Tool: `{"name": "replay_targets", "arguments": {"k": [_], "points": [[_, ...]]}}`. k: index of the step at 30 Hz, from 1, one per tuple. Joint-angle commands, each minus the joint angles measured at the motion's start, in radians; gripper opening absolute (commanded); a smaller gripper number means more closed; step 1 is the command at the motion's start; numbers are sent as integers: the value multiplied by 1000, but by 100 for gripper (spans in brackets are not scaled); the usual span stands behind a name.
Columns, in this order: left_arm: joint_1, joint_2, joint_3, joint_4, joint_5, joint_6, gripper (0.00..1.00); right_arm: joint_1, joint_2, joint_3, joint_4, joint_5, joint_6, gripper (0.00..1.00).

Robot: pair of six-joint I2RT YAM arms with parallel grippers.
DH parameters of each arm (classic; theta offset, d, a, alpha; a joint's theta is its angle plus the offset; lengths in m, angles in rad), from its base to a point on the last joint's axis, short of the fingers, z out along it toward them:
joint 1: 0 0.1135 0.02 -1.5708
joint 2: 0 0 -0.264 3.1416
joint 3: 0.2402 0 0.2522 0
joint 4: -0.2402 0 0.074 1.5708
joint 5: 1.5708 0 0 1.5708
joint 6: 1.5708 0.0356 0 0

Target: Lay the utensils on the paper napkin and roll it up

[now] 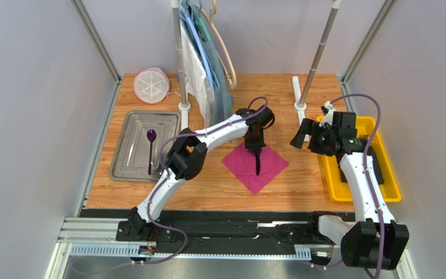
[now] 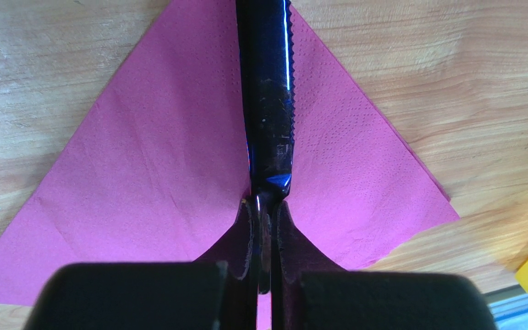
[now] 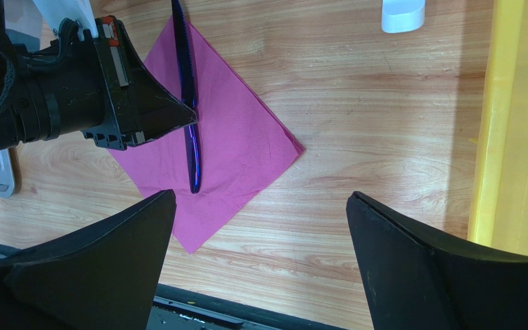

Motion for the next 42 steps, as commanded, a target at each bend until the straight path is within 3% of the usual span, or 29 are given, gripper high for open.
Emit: {"name": "replay_targets", "arguments": {"k": [1,10,17,24,29,31,37,42], "points": [[13,-10,48,20,8,-20,0,-5,-30,-17,48,-16,11,100],[16,4,51,27,15,-21,0,-5,-30,-24,55,-16,12,100],[22,11,36,30,25,-24,27,-5,-30,-25,54,-18,15,100],[22,-3,45,24,9,-9,29,-5,-26,-22,55,-22,17,100],[22,-35,47,18,-23,3,43,-5,-26,-22,58,-25,22,100],[22,-47,47,18,-28,16,43,-5,-32,-21,57,-25,21,100],[-4,-118,50,23,-71,109,45,-5,-50,-13,52,-18,22,100],[-91,-180,25,17,-87,311,44,-32,-52,36,28,-16,25,100]]}}
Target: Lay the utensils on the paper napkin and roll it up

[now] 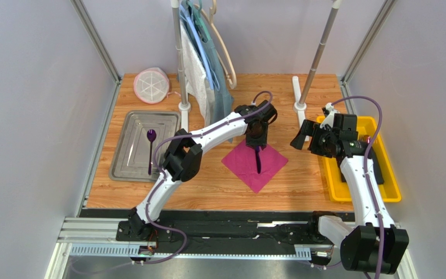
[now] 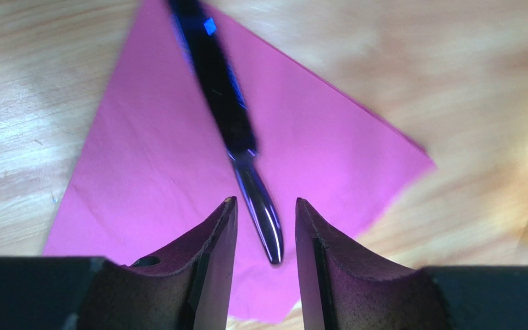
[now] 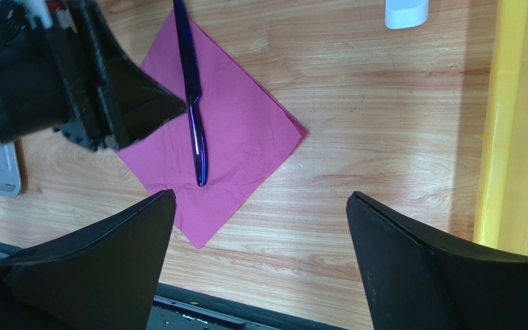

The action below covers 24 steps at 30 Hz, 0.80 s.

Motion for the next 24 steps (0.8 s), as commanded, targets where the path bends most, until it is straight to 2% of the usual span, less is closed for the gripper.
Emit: {"name": "replay_targets", "arguments": {"k": [1,2,6,7,9,10,11,14,18,19,20,21,22,23,24], "points": [[-96,-125,11,-4,-43,221,43,-35,-17,78,5,-3,13,100],[-128,-143,-4,-14,-54,303,43,-45,-14,90,-15,0,11,100],[-185,-250,-141,10,-107,474,44,-128,-17,148,-61,-26,-1,100],[-188,-289,-247,35,-98,500,44,-140,-20,155,-72,-34,-9,100],[-188,-436,-383,152,-83,589,45,-166,-31,161,-96,-49,-16,100],[-188,-491,-514,191,-78,615,51,-171,-35,161,-104,-51,-24,100],[-189,-602,-577,270,-78,664,51,-173,-38,159,-116,-54,-29,100],[-189,-816,-791,373,-112,742,52,-174,-55,150,-137,-56,-36,100],[-176,-1046,-1000,377,-172,853,55,-174,-67,130,-142,-68,-26,100],[-142,-1162,-1100,380,-160,882,67,-174,-69,118,-130,-71,-21,100],[-107,-1223,-1150,380,-144,917,73,-174,-69,113,-122,-79,-15,100],[68,-1369,-1251,351,-97,930,76,-174,-63,100,-104,-92,-9,100],[140,-1398,-1267,323,-83,934,76,-173,-58,96,-99,-99,-7,100],[280,-1431,-1276,290,-46,940,73,-174,-54,96,-93,-100,-9,100],[347,-1442,-1278,227,-25,965,71,-174,-43,93,-90,-99,-9,100]]}}
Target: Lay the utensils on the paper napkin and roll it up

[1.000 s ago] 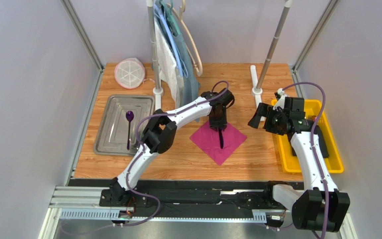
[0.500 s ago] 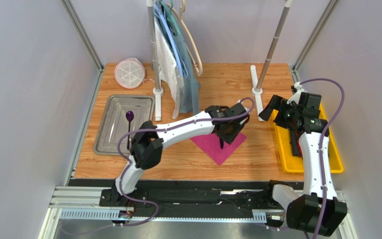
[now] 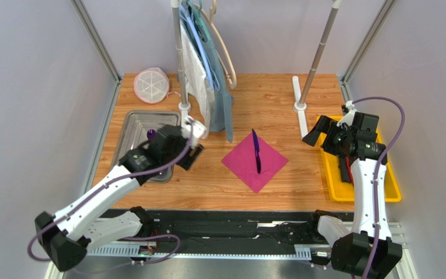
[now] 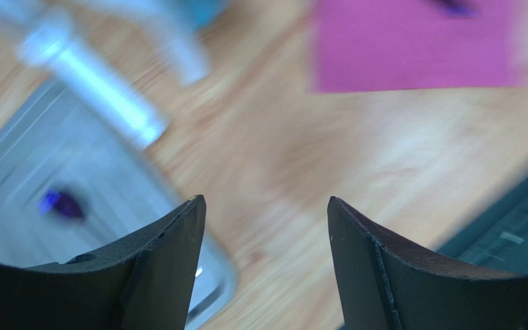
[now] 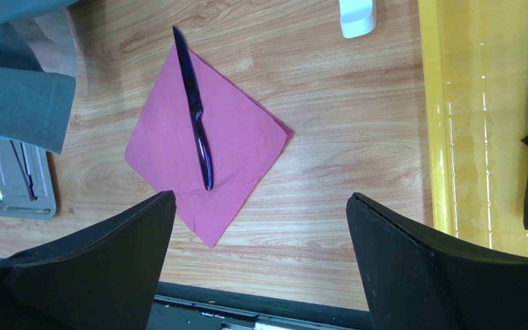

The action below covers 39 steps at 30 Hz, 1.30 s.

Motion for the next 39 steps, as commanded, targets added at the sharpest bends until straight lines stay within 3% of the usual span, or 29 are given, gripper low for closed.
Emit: {"name": "replay_targets", "arguments": {"k": [1,2,5,8,11,12,14,17,21,29,33,39], "points": [[357,-100,-54,-116,67,123,70,-3,12,-12,42,-27,4,100],[488,-119,-51,-119,92,131,68,-3,15,-10,45,-25,4,100],[721,-63,-13,-148,174,136,63,-5,38,-7,45,-24,2,100],[900,93,33,-163,227,113,55,-5,52,-1,44,-19,1,100],[975,288,84,-151,235,84,45,-6,58,5,40,-8,-2,100],[980,335,94,-146,221,70,44,-6,60,7,39,-5,-2,100],[1005,457,131,-140,245,47,32,-8,63,10,36,-4,-4,100],[1011,566,157,-87,230,30,29,-8,67,13,33,-2,-7,100],[1011,654,200,-68,264,21,30,-10,75,10,37,-5,-8,100],[1009,738,225,-41,304,7,41,-10,86,8,45,-12,1,100],[1008,786,237,-25,293,4,40,-10,95,8,50,-18,2,100],[977,794,242,-19,256,27,28,-10,99,10,48,-12,4,100]]}}
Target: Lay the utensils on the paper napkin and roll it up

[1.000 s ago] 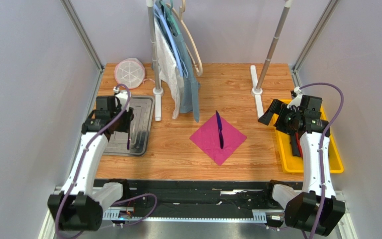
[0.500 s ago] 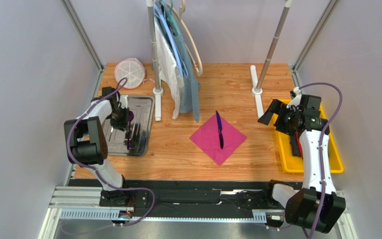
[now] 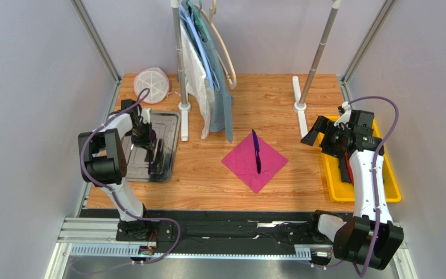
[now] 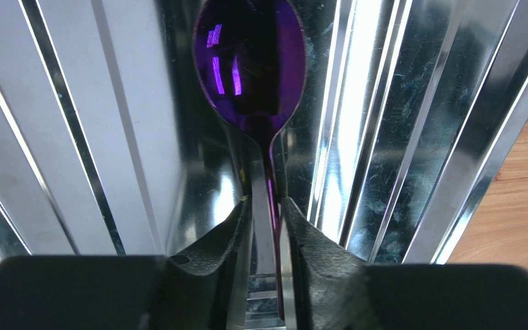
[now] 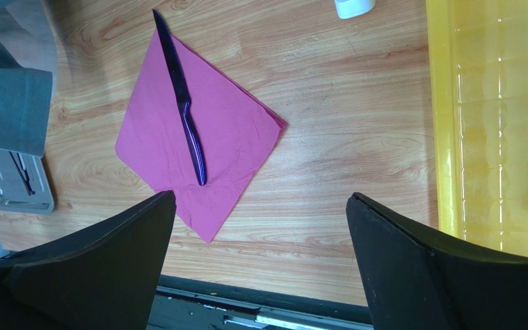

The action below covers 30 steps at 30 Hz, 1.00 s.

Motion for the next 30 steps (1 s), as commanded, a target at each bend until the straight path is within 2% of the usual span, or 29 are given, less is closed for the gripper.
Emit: {"name": "replay_targets", "arguments": {"k": [1,6,7,9,12,15,20,23,24,26,27,29,30], "points": [[-27,9,20,18,-25,16,23,-7,3,19,43,-3,3,100],[-29,9,14,4,-48,30,13,-7,3,22,43,-3,5,100],[-29,9,14,2,-50,32,6,-7,3,24,41,-3,3,100],[-29,12,17,-2,-54,38,0,-7,4,27,40,-4,3,100],[-29,4,37,-35,-47,55,0,-7,3,31,34,0,2,100],[-30,-124,-13,-36,27,110,0,-6,-2,34,32,0,3,100],[-103,-479,-124,-68,171,338,0,-7,-6,19,46,-12,13,100],[-228,-646,-214,-88,211,450,0,-7,-9,20,46,-17,14,100],[-314,-678,-252,-94,219,470,0,-7,-12,22,44,-17,14,100],[-421,-743,-279,-93,213,483,0,-7,-17,25,41,-15,16,100],[-544,-752,-285,-94,207,475,0,-7,-19,25,41,-12,16,100],[-681,-739,-274,-67,147,409,0,-7,-28,24,41,-9,19,100],[-805,-720,-245,-46,119,373,0,-7,-26,21,41,-10,19,100]]}}
